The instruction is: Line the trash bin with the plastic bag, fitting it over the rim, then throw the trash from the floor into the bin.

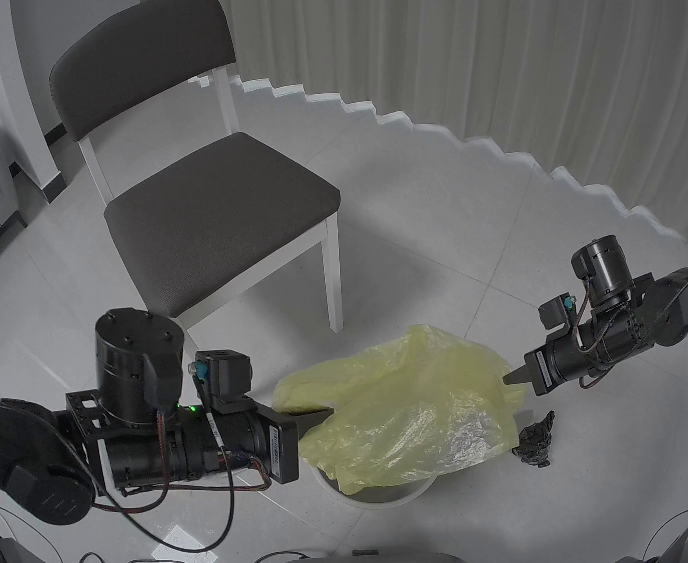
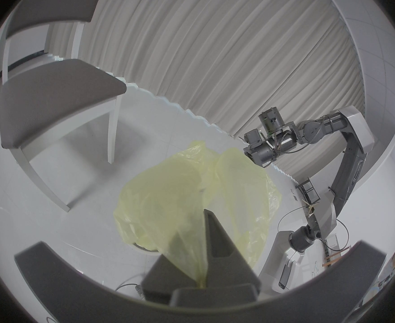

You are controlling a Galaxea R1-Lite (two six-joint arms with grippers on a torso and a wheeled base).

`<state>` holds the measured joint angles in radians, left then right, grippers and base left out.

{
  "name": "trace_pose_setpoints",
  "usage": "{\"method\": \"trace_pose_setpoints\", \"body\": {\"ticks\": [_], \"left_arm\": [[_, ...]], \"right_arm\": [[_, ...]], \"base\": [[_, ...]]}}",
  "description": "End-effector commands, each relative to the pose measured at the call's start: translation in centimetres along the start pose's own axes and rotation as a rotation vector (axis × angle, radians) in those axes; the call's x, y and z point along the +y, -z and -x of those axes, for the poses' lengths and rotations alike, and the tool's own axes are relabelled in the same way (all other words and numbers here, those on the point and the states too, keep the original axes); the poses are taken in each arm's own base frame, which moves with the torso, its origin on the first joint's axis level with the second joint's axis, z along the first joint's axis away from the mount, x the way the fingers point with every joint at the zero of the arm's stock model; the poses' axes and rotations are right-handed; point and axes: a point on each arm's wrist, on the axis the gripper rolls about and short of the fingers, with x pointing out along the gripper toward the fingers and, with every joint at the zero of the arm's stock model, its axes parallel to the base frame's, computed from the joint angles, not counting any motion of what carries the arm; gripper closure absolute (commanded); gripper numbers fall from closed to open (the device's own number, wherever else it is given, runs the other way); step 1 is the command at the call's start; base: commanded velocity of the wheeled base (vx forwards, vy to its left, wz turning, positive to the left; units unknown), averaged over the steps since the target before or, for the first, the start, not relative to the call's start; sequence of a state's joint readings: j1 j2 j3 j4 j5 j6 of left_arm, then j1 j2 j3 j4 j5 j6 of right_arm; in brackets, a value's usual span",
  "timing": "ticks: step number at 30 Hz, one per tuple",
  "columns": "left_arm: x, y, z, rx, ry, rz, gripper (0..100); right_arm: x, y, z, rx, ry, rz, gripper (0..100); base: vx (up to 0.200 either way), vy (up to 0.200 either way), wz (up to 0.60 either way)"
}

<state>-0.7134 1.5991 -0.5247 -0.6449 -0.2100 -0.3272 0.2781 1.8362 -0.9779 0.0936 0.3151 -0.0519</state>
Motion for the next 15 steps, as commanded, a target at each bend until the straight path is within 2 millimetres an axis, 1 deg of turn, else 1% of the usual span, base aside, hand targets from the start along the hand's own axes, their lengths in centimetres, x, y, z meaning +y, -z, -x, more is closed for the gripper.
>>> {"method": "trace_pose_setpoints", "body": {"ticks": [1, 2, 4, 5, 9, 10, 12, 13, 15], "left_arm": [[2.2, 1.7, -2.6, 0.084, -0.029, 0.045, 100], [2.8, 2.2, -3.4, 0.094, -0.022, 0.053, 100], [3.3, 2.6, -4.2, 0.093, -0.014, 0.058, 100], [3.8, 3.0, -5.3, 0.076, -0.008, 0.071, 100], [4.7, 3.8, -7.7, -0.008, 0.025, 0.089, 100], [4.8, 3.9, -8.0, -0.016, 0.028, 0.088, 100], [4.8, 3.9, -8.0, -0.016, 0.028, 0.088, 100], [5.3, 4.7, -9.0, -0.018, 0.032, 0.088, 100], [5.5, 5.0, -9.3, -0.007, 0.026, 0.092, 100]], "right_arm": [[-0.7, 0.5, -1.7, 0.039, -0.003, -0.015, 100], [-0.7, 0.6, -2.1, 0.048, -0.006, -0.013, 100], [-0.7, 0.7, -2.4, 0.056, -0.009, -0.007, 100], [-0.8, 0.9, -2.8, 0.065, -0.012, -0.001, 100], [-1.0, 1.0, -3.6, 0.075, -0.015, 0.005, 100], [-1.0, 1.1, -3.7, 0.076, -0.017, 0.005, 100], [-1.0, 1.1, -3.7, 0.076, -0.017, 0.005, 100], [-0.6, 1.1, -4.1, 0.079, -0.033, 0.016, 100], [-0.2, 1.2, -4.2, 0.085, -0.063, 0.024, 100]], "base": [[0.0, 0.0, 0.0], [0.0, 0.0, 0.0], [0.0, 0.0, 0.0], [0.0, 0.0, 0.0], [0.0, 0.0, 0.0], [0.0, 0.0, 0.0], [0.0, 0.0, 0.0], [0.0, 0.0, 0.0], [0.0, 0.0, 0.0]]}}
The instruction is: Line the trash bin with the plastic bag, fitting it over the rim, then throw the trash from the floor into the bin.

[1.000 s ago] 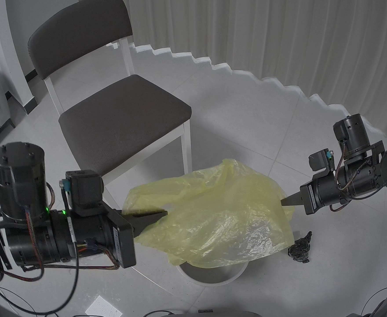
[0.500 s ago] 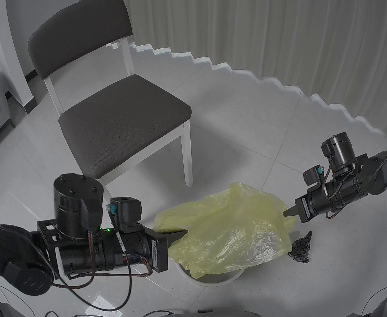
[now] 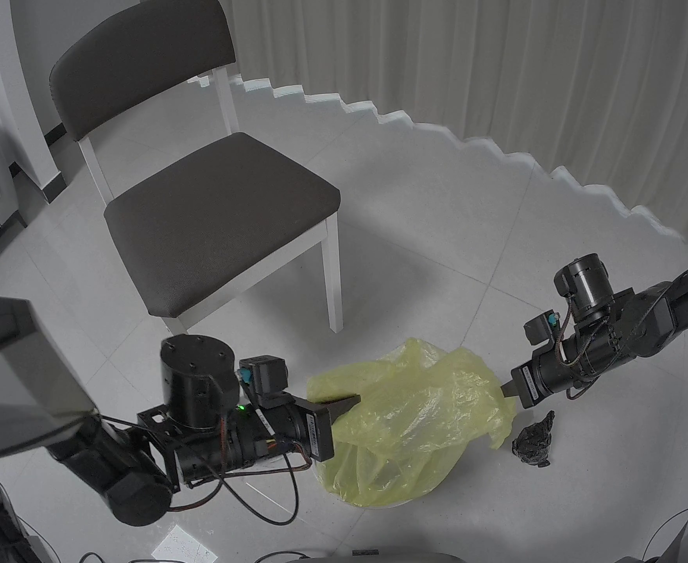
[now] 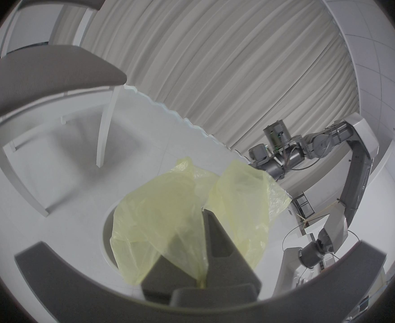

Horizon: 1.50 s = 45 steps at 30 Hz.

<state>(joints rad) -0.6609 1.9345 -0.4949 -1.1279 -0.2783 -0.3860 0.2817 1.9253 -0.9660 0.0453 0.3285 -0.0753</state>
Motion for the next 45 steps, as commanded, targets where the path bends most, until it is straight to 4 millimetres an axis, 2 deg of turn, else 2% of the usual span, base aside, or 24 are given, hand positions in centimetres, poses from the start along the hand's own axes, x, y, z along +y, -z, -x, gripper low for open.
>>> {"method": "trace_pose_setpoints", "body": {"ticks": [1, 7, 12, 15, 19, 23, 26, 31, 35, 36, 39, 45], "left_arm": [[2.5, 3.6, -2.5, 0.099, -0.041, 0.045, 100], [4.2, 2.3, -1.9, 0.049, -0.083, 0.061, 100], [5.2, 1.6, -1.4, 0.029, -0.093, 0.072, 100], [5.6, 2.4, -1.6, 0.061, -0.097, 0.087, 100], [6.0, 3.5, -2.2, 0.101, -0.101, 0.096, 100], [7.3, 5.0, -3.5, 0.147, -0.111, 0.111, 100], [8.4, 6.2, -3.8, 0.181, -0.139, 0.129, 100], [10.1, 8.5, -3.9, 0.254, -0.179, 0.126, 100], [10.4, 8.5, -4.0, 0.227, -0.167, 0.106, 100], [10.1, 8.6, -3.7, 0.219, -0.157, 0.1, 100], [9.7, 9.2, -3.0, 0.237, -0.147, 0.1, 100], [10.6, 9.8, -2.0, 0.26, -0.171, 0.082, 100]], "right_arm": [[0.7, 0.5, -1.5, 0.037, -0.058, 0.019, 100], [2.9, -0.1, -2.1, 0.027, -0.102, 0.077, 100], [3.2, -1.2, -3.2, 0.008, -0.107, 0.088, 100], [2.5, -1.0, -4.3, 0.031, -0.1, 0.074, 100], [0.7, -0.6, -5.7, 0.065, -0.077, 0.039, 100], [-2.8, -0.8, -7.3, 0.07, -0.038, -0.013, 100], [-3.9, -0.6, -8.4, 0.089, -0.03, -0.028, 100], [-4.4, -0.3, -10.3, 0.116, -0.034, -0.03, 100], [-3.9, -0.4, -11.1, 0.124, -0.043, -0.016, 100], [-3.2, -0.3, -11.3, 0.133, -0.054, 0.0, 100], [-2.7, 0.3, -11.4, 0.155, -0.06, 0.012, 100], [-3.6, 0.9, -11.6, 0.181, -0.022, 0.024, 100]], "base": [[0.0, 0.0, 0.0], [0.0, 0.0, 0.0], [0.0, 0.0, 0.0], [0.0, 0.0, 0.0], [0.0, 0.0, 0.0], [0.0, 0.0, 0.0], [0.0, 0.0, 0.0], [0.0, 0.0, 0.0], [0.0, 0.0, 0.0], [0.0, 0.0, 0.0], [0.0, 0.0, 0.0], [0.0, 0.0, 0.0]]}}
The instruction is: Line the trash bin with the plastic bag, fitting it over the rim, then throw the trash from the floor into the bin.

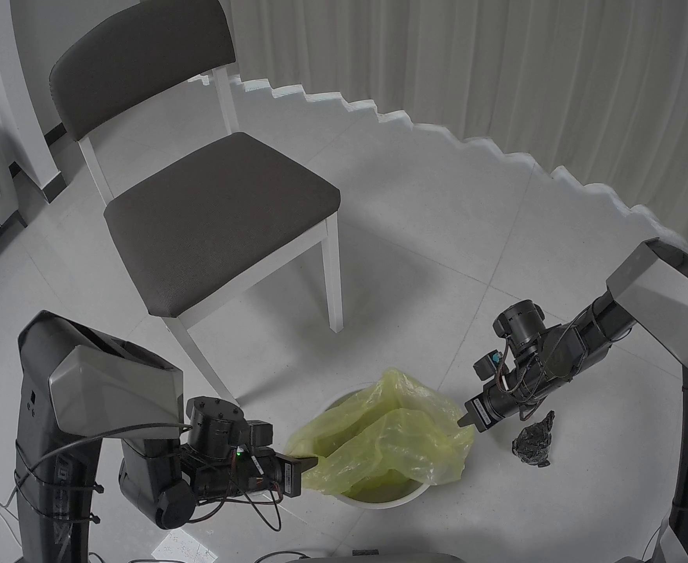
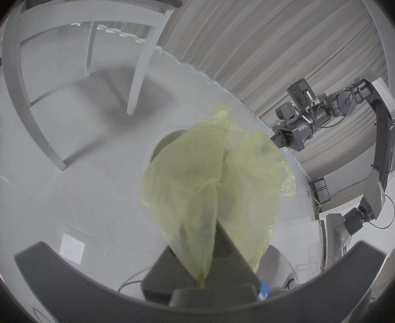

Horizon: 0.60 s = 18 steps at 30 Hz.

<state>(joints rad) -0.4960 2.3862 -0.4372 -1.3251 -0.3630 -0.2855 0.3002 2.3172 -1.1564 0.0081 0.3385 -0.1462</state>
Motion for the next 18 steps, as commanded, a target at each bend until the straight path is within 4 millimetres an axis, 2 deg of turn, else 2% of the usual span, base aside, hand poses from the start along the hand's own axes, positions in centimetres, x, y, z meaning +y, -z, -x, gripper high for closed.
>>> {"method": "trace_pose_setpoints", "body": {"ticks": [1, 5, 8, 11, 18], "left_arm": [[1.1, 0.9, 1.1, 0.036, -0.021, 0.025, 100], [1.5, 1.9, 2.2, 0.065, -0.029, 0.005, 100], [1.9, 2.3, 2.5, 0.071, -0.031, 0.001, 100], [1.8, 3.1, 2.6, 0.086, -0.02, 0.002, 100], [1.9, 4.3, 1.7, 0.06, -0.001, -0.029, 100]], "right_arm": [[-1.3, 1.1, -0.3, 0.038, 0.028, -0.025, 100], [-2.4, 2.7, -0.1, 0.08, 0.058, -0.004, 100], [-2.3, 3.4, -0.1, 0.102, 0.072, 0.009, 100], [-1.9, 4.0, -0.4, 0.127, 0.074, 0.016, 100], [-0.3, 4.0, -0.3, 0.132, 0.072, 0.059, 100]], "base": [[0.0, 0.0, 0.0], [0.0, 0.0, 0.0], [0.0, 0.0, 0.0], [0.0, 0.0, 0.0], [0.0, 0.0, 0.0]]}}
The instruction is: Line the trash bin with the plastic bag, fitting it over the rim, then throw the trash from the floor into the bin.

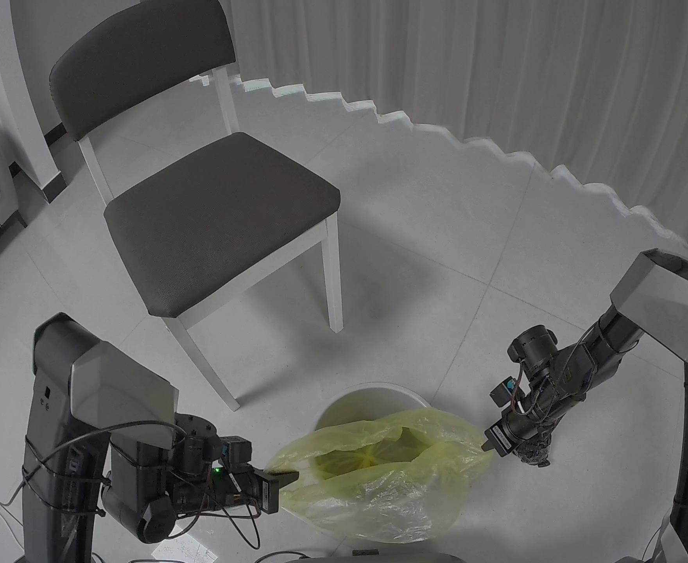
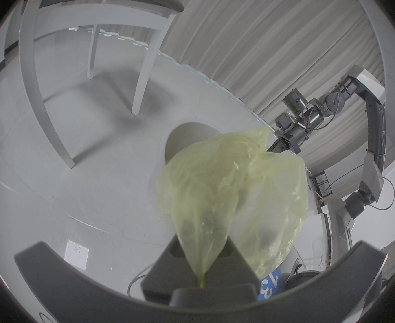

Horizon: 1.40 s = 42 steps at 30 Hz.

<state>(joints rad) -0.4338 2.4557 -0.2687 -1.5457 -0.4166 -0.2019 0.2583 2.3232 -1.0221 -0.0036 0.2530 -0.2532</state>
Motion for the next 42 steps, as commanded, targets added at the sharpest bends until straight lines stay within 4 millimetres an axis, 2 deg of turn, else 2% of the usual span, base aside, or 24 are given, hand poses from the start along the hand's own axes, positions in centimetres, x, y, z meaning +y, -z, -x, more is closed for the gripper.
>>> {"method": "trace_pose_setpoints", "body": {"ticks": [1, 10, 11, 13, 21, 26, 28, 29, 32, 37, 39, 40, 42], "left_arm": [[0.2, 2.0, -0.9, 0.065, 0.002, 0.004, 100], [0.5, 1.8, -1.8, 0.047, 0.0, -0.03, 100], [0.4, 1.8, -1.8, 0.048, 0.001, -0.031, 100], [0.5, 1.7, -2.0, 0.039, 0.001, -0.035, 100], [0.7, 1.7, -2.3, 0.035, -0.006, -0.029, 100], [0.6, 1.9, -2.3, 0.043, -0.005, -0.031, 100], [0.5, 2.0, -2.3, 0.049, -0.001, -0.031, 100], [0.4, 2.0, -2.2, 0.052, 0.0, -0.03, 0], [0.4, 2.1, -2.2, 0.053, -0.002, -0.028, 0], [0.4, 2.0, -2.2, 0.052, -0.007, -0.029, 0], [0.4, 2.0, -2.2, 0.052, -0.007, -0.029, 0], [0.4, 2.0, -2.2, 0.052, -0.007, -0.028, 0], [0.4, 2.0, -2.2, 0.052, -0.007, -0.026, 0]], "right_arm": [[1.1, -0.1, 0.3, 0.003, 0.015, 0.03, 100], [1.0, -0.2, 0.4, 0.006, 0.03, 0.055, 100], [1.0, -0.2, 0.4, 0.007, 0.03, 0.059, 0], [1.0, 0.0, 1.1, 0.001, 0.034, 0.061, 0], [0.4, -0.9, 6.5, -0.137, 0.09, 0.088, 0], [1.5, -2.4, 6.9, -0.191, 0.086, 0.132, 0], [3.0, -4.0, 6.5, -0.218, 0.067, 0.177, 0], [3.6, -4.5, 5.8, -0.216, 0.058, 0.192, 0], [4.7, -6.0, 4.3, -0.221, 0.039, 0.214, 0], [5.3, -7.6, 2.3, -0.223, 0.024, 0.238, 0], [5.3, -7.6, 2.3, -0.223, 0.024, 0.238, 0], [5.3, -7.9, 0.8, -0.21, 0.02, 0.241, 0], [5.1, -8.1, -0.1, -0.202, 0.018, 0.241, 0]], "base": [[0.0, 0.0, 0.0], [0.0, 0.0, 0.0], [0.0, 0.0, 0.0], [0.0, 0.0, 0.0], [0.0, 0.0, 0.0], [0.0, 0.0, 0.0], [0.0, 0.0, 0.0], [0.0, 0.0, 0.0], [0.0, 0.0, 0.0], [0.0, 0.0, 0.0], [0.0, 0.0, 0.0], [0.0, 0.0, 0.0], [0.0, 0.0, 0.0]]}}
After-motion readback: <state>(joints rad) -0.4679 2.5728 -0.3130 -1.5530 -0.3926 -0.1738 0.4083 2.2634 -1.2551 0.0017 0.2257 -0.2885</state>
